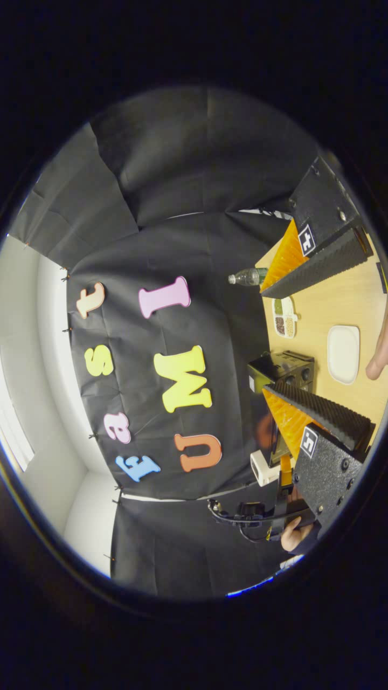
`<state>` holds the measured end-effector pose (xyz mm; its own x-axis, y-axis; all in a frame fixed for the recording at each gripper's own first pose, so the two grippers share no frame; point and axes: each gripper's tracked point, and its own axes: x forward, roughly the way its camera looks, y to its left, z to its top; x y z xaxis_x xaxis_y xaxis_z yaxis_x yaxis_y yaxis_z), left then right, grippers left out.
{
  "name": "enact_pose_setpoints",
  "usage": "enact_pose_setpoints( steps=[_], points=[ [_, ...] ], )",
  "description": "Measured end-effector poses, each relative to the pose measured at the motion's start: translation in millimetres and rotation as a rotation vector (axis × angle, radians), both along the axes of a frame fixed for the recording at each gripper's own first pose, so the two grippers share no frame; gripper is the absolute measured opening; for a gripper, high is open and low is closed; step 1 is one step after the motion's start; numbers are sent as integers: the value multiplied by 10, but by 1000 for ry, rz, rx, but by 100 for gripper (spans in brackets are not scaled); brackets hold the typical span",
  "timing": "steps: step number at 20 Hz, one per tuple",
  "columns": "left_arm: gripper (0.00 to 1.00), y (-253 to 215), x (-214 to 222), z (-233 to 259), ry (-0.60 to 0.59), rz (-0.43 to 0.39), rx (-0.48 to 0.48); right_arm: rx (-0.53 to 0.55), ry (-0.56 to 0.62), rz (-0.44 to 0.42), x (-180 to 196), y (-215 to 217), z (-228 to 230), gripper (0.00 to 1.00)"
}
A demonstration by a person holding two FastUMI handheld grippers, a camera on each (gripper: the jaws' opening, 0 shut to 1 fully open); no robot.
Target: Open the electric oven with the left hand, put the food in, and close the electric oven.
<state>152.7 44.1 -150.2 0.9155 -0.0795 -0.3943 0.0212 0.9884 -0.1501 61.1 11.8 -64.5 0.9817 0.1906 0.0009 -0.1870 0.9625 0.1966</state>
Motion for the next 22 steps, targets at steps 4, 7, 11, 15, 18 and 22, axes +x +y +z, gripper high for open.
enact_pose_setpoints(
  steps=[4, 7, 11, 15, 18, 22],
  points=[
    [94, 68, -387, 334, -90, 7, 19, 19, -6, 6, -247, -29, -3, 95],
    [94, 87, -683, 572, -157, 6, 43, 34, -26, 4, -440, -80, 30, 95],
    [93, 81, -1090, 870, -224, 15, 55, 42, -37, 4, -689, -105, 59, 95],
    [93, 70, -1451, 1161, -306, 21, 67, 26, -75, -5, -929, -149, 138, 94],
    [93, 15, -1728, 1298, -343, 11, 70, -12, -108, -37, -1030, -195, 197, 94],
    [94, 120, -1992, 1407, -394, 45, 70, -68, -133, -69, -1080, -170, 227, 94]
  ],
)
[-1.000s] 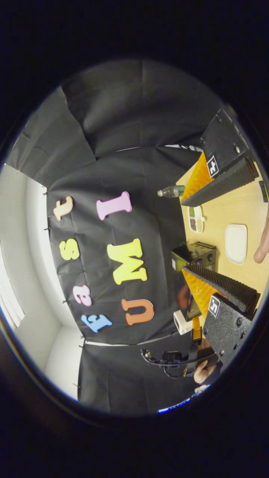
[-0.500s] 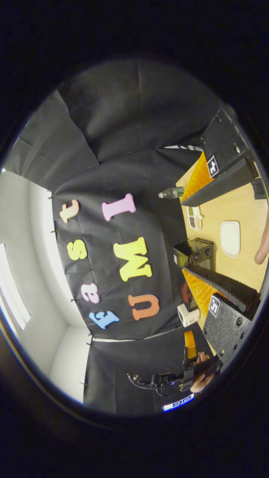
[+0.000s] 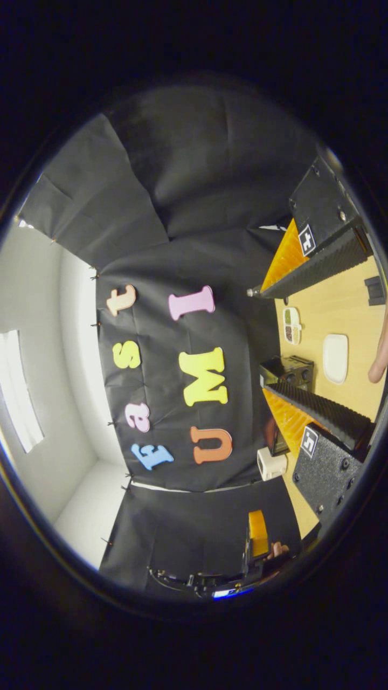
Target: Open the electric oven with the left hand, put the food in, and close the electric oven.
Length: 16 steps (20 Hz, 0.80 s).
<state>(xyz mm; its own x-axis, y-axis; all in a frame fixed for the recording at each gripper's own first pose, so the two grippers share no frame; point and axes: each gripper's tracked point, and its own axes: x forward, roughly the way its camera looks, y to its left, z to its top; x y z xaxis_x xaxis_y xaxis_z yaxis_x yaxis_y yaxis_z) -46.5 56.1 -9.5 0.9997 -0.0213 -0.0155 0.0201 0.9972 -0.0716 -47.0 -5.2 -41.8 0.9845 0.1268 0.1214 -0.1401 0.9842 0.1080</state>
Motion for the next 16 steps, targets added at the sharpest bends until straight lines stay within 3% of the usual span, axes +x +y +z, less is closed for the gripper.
enact_pose_setpoints(
  steps=[5, 11, 16],
  points=[
    [93, 71, -325, 26, -54, 16, -40, -3, 62, 5, 3, 85, -177, 95],
    [93, 97, -626, 30, -95, 29, 55, -59, 68, -53, 30, 19, -236, 95],
    [93, 71, -655, -76, -92, 11, 15, -78, 53, -44, -18, 105, -221, 95]
  ],
)
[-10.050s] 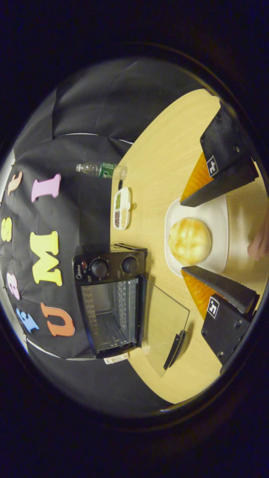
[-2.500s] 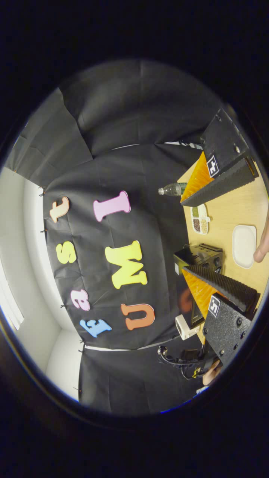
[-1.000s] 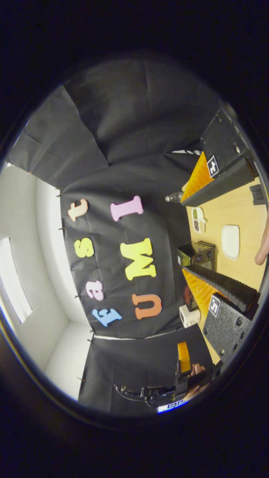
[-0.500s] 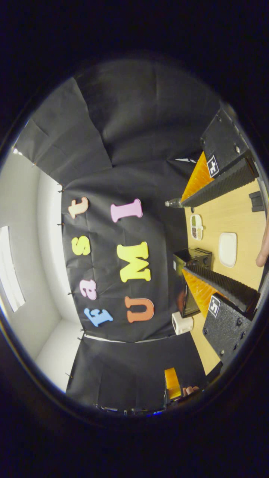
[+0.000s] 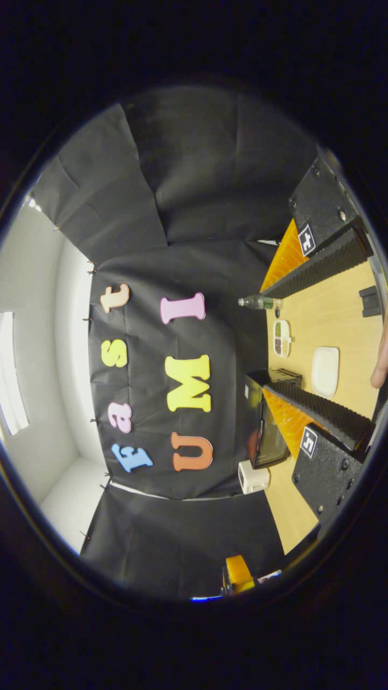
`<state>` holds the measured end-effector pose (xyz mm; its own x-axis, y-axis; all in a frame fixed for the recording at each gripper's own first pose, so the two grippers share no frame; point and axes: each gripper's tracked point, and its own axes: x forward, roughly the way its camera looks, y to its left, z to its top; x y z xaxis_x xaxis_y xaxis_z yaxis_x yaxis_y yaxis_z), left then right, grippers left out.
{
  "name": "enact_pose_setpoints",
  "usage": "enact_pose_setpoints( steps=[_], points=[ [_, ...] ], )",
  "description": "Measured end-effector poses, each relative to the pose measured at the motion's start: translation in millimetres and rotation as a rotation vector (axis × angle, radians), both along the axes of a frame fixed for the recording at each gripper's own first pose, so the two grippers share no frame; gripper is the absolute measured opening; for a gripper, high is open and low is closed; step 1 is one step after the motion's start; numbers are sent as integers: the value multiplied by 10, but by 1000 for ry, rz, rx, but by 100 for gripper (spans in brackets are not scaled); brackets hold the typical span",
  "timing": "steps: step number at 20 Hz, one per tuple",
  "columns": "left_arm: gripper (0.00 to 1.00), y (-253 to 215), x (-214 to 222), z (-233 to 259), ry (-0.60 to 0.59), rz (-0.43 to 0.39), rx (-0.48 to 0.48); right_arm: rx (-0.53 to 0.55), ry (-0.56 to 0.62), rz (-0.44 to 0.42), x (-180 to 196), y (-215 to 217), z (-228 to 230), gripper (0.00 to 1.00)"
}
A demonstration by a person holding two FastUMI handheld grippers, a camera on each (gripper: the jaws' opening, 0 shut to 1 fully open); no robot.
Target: Open the electric oven with the left hand, put the food in, and close the electric oven.
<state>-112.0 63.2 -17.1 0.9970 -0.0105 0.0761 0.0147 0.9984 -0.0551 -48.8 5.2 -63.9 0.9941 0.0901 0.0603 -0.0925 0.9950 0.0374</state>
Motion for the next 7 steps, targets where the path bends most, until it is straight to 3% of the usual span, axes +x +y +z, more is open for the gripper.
enact_pose_setpoints(
  steps=[7],
  points=[
    [93, 28, 133, -310, 69, 14, 30, 3, -25, 59, -87, 233, 18, 95]
  ],
)
